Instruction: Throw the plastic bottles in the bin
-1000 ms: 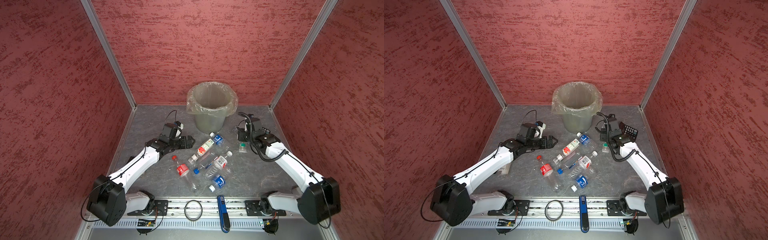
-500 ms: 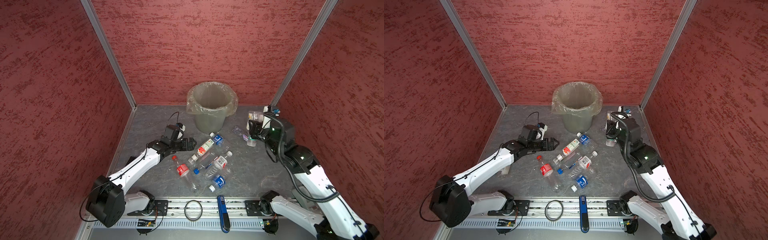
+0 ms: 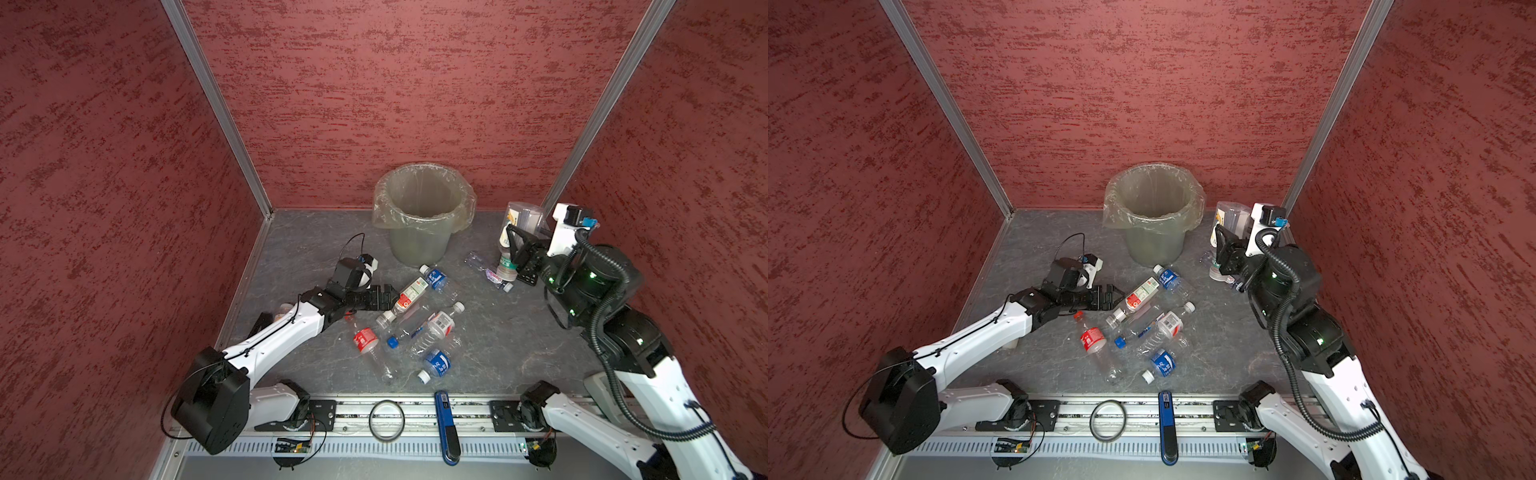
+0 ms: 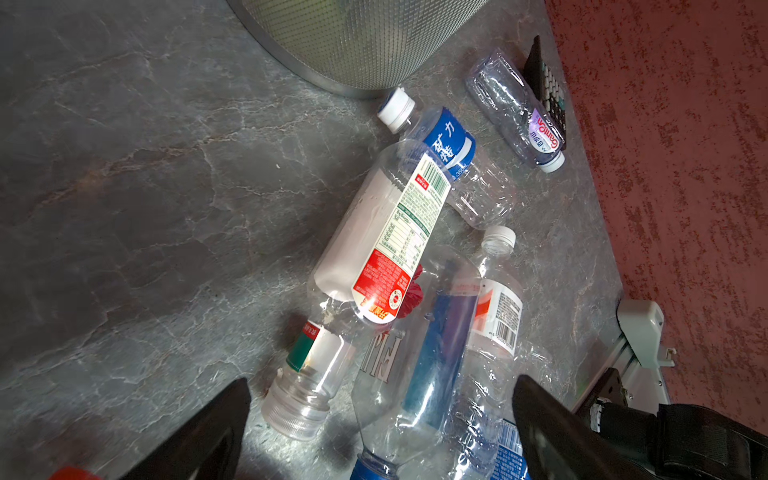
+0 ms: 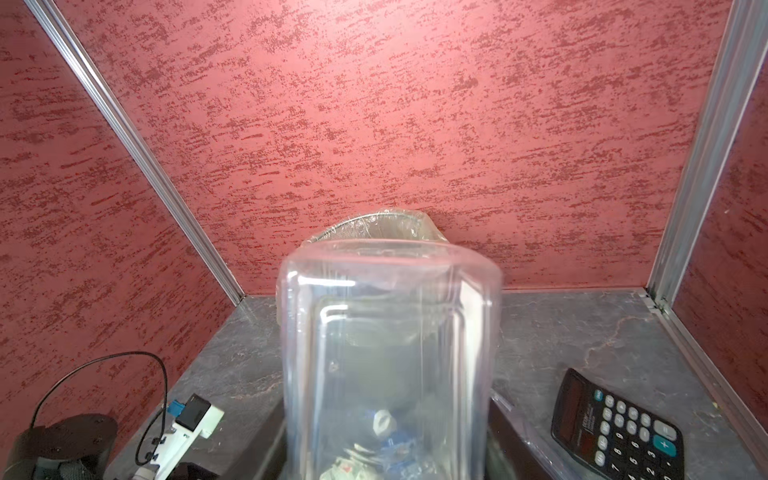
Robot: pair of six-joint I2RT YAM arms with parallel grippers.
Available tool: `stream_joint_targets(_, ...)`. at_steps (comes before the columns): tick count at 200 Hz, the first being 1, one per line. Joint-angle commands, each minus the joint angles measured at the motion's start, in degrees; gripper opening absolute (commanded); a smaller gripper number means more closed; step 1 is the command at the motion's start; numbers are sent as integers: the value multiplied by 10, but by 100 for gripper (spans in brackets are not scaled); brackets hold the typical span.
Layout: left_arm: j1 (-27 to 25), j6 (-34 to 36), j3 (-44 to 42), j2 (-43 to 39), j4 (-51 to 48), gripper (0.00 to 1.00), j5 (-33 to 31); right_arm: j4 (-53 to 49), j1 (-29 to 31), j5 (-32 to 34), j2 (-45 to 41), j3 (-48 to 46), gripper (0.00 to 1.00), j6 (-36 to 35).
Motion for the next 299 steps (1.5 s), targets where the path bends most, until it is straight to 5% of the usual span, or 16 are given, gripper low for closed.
stream_joint_targets(1,-3,9,-3,-9,20,99,7,45,4,-5,66,59,47,-7)
stream_joint_targets(26,-2,20,4,-6,10,99,3,65,2,-6,194,165,47,-20)
stream_joint_targets(47,-1,28,11,-6,2,99,4,46,-36,-32,368,352,54,-5)
stream_joint_targets(64,1,30,16,-13,-7,99,-1,-50,-64,-53,558,622,87,10)
stream_joint_targets(74,3,33,19,-22,-18,99,-3,-137,-78,-57,689,835,98,15)
stream_joint_targets(83,4,34,19,-34,-29,99,-10,-183,-93,-84,769,996,99,33)
stream_joint_targets(113,12,33,5,-77,-55,100,-25,21,-108,-66,557,607,99,44)
stream_joint_targets(166,6,29,-10,-115,-83,100,-59,-66,-107,-53,501,577,99,28)
stream_joint_targets(226,-25,-17,-16,-144,-137,100,-122,-2,-106,-47,340,296,94,39)
stream_joint_targets(299,-162,-165,-57,-187,-218,100,-244,7,-106,-85,207,35,85,40)
